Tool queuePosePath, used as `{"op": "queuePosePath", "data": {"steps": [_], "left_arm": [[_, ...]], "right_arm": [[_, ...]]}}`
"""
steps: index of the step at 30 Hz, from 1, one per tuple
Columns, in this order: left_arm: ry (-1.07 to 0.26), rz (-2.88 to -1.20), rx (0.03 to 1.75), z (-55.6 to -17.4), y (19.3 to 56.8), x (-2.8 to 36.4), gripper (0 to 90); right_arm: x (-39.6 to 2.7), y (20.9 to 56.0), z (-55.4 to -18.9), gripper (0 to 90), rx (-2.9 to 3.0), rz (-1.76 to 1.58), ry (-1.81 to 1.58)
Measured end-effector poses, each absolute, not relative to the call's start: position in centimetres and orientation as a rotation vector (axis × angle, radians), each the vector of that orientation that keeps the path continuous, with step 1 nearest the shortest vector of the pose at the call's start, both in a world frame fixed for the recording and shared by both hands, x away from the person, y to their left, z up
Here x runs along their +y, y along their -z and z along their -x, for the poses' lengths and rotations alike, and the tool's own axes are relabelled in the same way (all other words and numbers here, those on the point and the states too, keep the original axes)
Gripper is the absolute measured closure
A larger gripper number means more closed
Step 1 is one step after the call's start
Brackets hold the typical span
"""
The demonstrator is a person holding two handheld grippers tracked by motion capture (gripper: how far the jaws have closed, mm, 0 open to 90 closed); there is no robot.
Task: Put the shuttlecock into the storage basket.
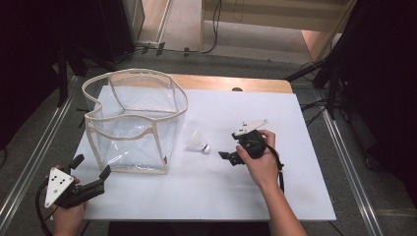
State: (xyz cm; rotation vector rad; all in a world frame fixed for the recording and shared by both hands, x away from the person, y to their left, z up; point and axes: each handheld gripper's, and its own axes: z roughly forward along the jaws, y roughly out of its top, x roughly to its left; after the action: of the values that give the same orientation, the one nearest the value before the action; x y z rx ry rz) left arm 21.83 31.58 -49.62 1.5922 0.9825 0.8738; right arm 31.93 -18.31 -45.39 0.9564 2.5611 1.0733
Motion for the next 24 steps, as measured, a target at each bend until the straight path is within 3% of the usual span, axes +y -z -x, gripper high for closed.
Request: {"op": "queuePosePath", "data": {"steps": [24], "left_arm": [[-0.874, -1.600, 0.978, -21.8, 49.6, 31.5, 9.1]], "right_arm": [[-14.3, 45.4, -35.1, 13.4, 2.694, -0.901, -0.939]]}}
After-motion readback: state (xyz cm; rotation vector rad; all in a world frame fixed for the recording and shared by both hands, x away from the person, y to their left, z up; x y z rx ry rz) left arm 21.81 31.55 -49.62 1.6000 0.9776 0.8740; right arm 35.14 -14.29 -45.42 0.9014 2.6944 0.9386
